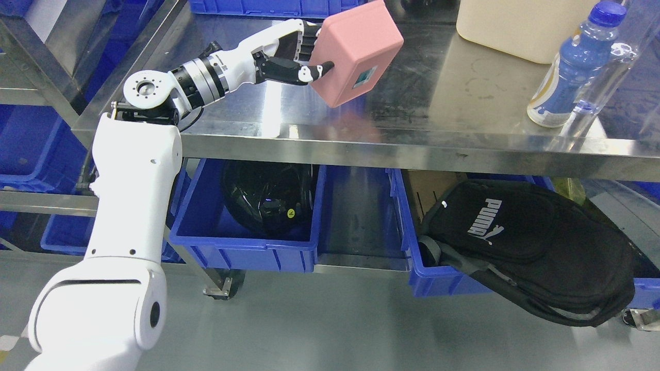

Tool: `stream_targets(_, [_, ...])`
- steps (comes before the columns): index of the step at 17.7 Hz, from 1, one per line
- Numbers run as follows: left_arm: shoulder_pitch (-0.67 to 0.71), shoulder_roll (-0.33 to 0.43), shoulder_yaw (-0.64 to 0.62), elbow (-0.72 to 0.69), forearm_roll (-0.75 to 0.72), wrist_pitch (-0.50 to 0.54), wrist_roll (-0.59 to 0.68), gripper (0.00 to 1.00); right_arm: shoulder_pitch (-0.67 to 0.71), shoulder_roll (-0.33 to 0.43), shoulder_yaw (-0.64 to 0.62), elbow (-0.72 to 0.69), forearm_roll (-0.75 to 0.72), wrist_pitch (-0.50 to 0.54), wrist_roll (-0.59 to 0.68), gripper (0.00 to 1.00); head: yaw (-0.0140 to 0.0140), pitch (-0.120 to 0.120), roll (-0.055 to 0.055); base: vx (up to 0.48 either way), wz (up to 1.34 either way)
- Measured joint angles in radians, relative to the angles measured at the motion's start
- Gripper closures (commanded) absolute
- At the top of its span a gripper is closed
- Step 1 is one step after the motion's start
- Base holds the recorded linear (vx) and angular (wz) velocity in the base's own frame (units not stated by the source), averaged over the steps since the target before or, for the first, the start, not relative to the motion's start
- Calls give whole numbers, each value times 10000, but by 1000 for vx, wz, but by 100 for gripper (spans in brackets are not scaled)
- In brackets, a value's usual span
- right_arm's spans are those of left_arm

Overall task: Place storage box into left shelf container
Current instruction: 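Raise the held pink box upward and away from the shelf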

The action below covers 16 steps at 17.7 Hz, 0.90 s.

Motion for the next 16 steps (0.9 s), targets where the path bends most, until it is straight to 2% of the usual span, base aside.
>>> stream_targets(5, [487,-25,395,-571,2236,26,958,99,0,0,0,0,0,0,0,0,0,0,0,0,0])
stream_targets(7, [1082,-36,394,-1225,2891,47,1906,99,0,0,0,0,0,0,0,0,0,0,0,0,0])
stream_targets(10, [2518,-44,209,-2697,3453,-57,4117,97,0,0,0,0,0,0,0,0,0,0,0,0,0])
stream_targets(16, [4799,-56,-477,-5175,3877,-1535,6650,97,0,0,0,1,0,0,0,0,0,0,0,26,191])
